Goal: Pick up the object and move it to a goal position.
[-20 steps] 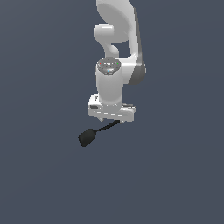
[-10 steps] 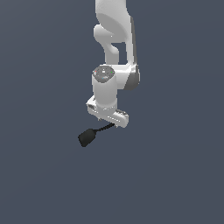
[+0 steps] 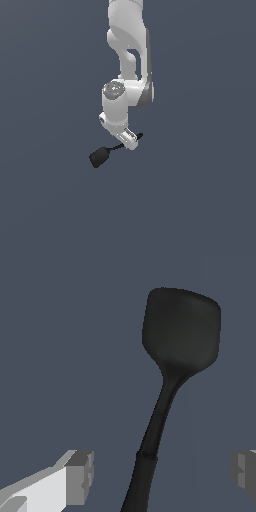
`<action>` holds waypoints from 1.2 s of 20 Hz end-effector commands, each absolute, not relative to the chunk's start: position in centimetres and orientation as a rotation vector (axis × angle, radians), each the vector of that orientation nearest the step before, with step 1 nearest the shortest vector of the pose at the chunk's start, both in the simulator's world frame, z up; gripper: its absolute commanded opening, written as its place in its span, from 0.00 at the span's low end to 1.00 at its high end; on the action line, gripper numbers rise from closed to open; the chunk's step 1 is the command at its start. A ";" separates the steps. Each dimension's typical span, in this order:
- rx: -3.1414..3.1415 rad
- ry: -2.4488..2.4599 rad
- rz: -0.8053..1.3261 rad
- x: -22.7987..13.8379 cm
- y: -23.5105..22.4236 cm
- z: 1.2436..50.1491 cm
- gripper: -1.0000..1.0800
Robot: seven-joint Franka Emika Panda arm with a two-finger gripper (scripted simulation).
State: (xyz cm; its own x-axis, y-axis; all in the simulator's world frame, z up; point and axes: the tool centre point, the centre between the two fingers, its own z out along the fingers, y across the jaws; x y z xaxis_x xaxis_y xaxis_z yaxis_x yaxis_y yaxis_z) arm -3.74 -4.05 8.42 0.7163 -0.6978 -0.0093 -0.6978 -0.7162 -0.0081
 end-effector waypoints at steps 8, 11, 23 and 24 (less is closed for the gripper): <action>-2.805 1.412 0.001 -4.8 -5.2 6.9 0.96; -2.793 1.437 0.000 -4.9 -5.4 6.7 0.96; -2.792 1.439 0.001 -5.0 -5.4 4.1 0.96; -2.792 1.440 0.001 -5.0 -5.4 3.6 0.96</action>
